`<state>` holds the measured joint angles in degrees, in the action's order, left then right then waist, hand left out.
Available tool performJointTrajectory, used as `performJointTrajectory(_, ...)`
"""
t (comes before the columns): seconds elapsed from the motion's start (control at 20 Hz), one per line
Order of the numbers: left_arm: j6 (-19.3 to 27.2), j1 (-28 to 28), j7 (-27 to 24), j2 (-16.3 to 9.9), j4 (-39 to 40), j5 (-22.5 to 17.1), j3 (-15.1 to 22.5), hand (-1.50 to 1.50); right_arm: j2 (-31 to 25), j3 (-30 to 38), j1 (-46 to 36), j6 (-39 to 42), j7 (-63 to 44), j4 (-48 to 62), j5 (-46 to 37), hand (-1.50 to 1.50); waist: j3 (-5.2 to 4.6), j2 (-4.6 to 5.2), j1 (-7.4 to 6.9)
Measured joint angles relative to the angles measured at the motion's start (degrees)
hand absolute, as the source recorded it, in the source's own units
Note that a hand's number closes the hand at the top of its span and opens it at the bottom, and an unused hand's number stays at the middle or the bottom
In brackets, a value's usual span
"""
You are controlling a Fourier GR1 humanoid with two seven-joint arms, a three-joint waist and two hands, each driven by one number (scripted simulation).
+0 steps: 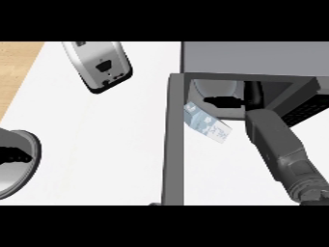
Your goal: Pick up the milk, place it into the microwave and close the microwave
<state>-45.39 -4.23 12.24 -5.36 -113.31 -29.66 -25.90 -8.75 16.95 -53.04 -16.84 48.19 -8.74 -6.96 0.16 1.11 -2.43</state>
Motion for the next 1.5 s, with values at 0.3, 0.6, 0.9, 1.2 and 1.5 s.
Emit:
performJointTrajectory(0.3, 1.9, 0.5, 3.1, 1.3, -1.1, 0.8, 4.4, 1.5, 2.3, 0.8, 5.0, 8.3, 2.2, -2.6, 2.5, -1.5, -0.09, -0.84, 1.75)
performJointTrajectory(0.6, 3.9, 0.0, 5.7, 3.6, -3.1, 2.9, 9.5, 1.5, 5.0, -1.1, 13.4, 11.7, 3.4, -9.2, 3.4, -1.5, -0.18, -1.39, 2.9)
performJointTrajectory(0.9, 4.1, 0.4, 3.8, 4.9, -2.7, 8.4, 15.6, 1.5, 6.1, -4.8, 25.0, 14.3, 2.7, -20.1, 3.3, -1.5, -0.25, -1.66, 3.83)
performJointTrajectory(1.2, 7.4, 3.1, -0.1, 5.2, 0.0, 16.0, 22.8, 1.5, 6.1, -7.7, 38.9, 16.5, -0.2, -35.2, 4.3, -1.5, -0.27, -1.64, 4.35)
performJointTrajectory(1.5, 12.3, 8.4, -5.5, 5.3, 7.4, 25.6, 33.0, 1.5, 4.6, -10.2, 51.4, 19.5, -4.0, -50.7, 5.5, -1.5, -0.29, -1.49, 4.8)
